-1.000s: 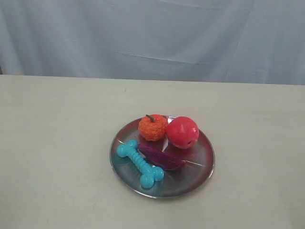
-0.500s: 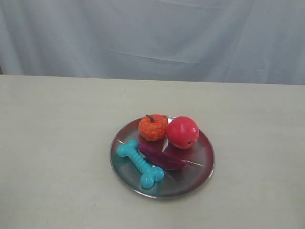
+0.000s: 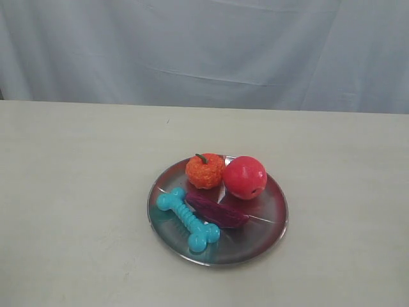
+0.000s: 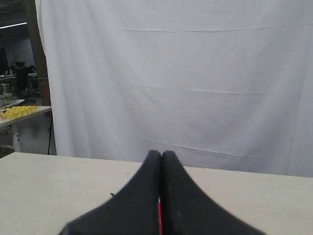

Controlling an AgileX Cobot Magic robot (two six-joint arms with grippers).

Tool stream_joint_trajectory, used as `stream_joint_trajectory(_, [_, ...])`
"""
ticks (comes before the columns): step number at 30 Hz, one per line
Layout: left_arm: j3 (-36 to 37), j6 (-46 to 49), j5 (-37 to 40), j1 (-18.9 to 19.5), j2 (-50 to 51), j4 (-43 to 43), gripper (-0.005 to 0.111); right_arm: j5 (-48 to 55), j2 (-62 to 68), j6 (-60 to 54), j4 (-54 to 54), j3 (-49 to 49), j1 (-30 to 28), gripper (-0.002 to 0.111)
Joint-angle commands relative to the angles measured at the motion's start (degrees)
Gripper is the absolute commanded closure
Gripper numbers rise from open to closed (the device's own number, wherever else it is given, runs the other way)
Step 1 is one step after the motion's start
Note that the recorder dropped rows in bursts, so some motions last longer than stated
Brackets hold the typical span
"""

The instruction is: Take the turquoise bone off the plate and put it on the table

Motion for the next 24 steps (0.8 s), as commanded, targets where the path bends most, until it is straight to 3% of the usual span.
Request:
stream_joint_trajectory(1, [0.15,-0.11,-0.31,0.26,-0.07,0.36,0.107,10.96,2.93,-1.08,-0.06,-8.34,-0.17,0.109])
stream_joint_trajectory(9, [0.15,-0.11,-0.31,0.26,-0.07,0.36,0.107,27.97,19.29,-5.17,0.06,-23.62,-0.17,0.109])
stream_joint_trajectory(15, [0.15,-0.11,-0.31,0.26,-0.07,0.36,0.107,37.05,33.28,-13.76,9.4,-32.41,2.55,0.109])
stream_joint_trajectory(24, [0.15,-0.11,-0.31,0.26,-0.07,0.36,0.107,41.58,54.14,-12.8,8.58,-41.2,5.99,0.109])
